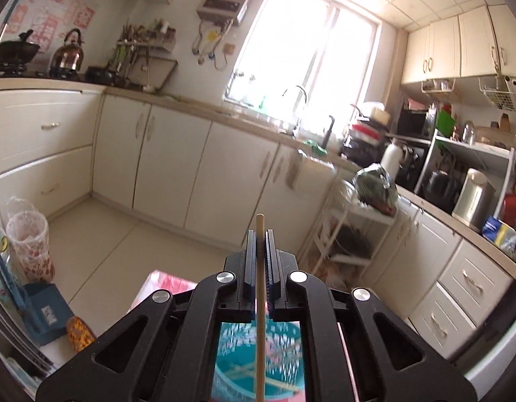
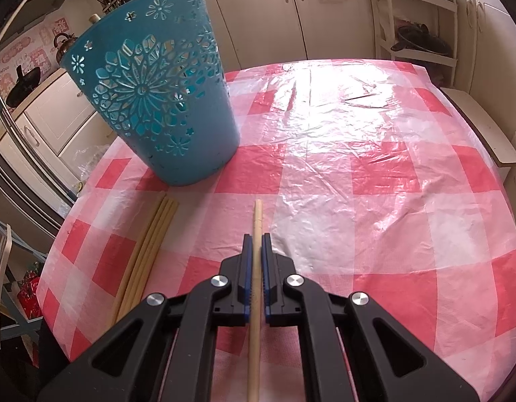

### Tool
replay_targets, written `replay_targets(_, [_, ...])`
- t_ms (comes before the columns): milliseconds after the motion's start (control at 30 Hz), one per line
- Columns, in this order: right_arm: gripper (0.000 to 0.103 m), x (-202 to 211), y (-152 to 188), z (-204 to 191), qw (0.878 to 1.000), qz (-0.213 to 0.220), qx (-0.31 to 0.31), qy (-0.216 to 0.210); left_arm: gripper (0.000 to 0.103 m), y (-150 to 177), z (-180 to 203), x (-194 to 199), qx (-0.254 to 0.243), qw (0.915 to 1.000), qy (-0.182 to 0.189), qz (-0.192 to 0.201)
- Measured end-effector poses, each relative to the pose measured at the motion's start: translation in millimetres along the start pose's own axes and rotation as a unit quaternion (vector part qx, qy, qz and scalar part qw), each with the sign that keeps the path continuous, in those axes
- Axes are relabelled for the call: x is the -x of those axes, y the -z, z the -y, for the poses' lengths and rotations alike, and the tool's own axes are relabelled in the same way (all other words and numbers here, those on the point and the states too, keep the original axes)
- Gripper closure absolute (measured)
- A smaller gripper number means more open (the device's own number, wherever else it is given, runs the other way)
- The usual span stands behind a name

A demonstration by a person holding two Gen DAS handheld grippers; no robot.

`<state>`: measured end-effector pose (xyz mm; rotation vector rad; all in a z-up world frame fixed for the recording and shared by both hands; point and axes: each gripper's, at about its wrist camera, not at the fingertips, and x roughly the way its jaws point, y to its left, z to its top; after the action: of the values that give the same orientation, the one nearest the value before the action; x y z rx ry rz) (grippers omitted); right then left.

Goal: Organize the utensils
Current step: 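Lift the chopstick with the left gripper and drop it into the teal basket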

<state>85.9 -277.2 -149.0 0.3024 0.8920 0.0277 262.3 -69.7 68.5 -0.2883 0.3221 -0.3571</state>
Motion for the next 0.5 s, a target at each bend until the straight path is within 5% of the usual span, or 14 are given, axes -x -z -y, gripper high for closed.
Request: replay_targets(500, [0.097,0,-1,5,1.0,0.0,-0.012,-0.016,0.098,28,-18,-70,0.042,0.9969,-0.059,0.03])
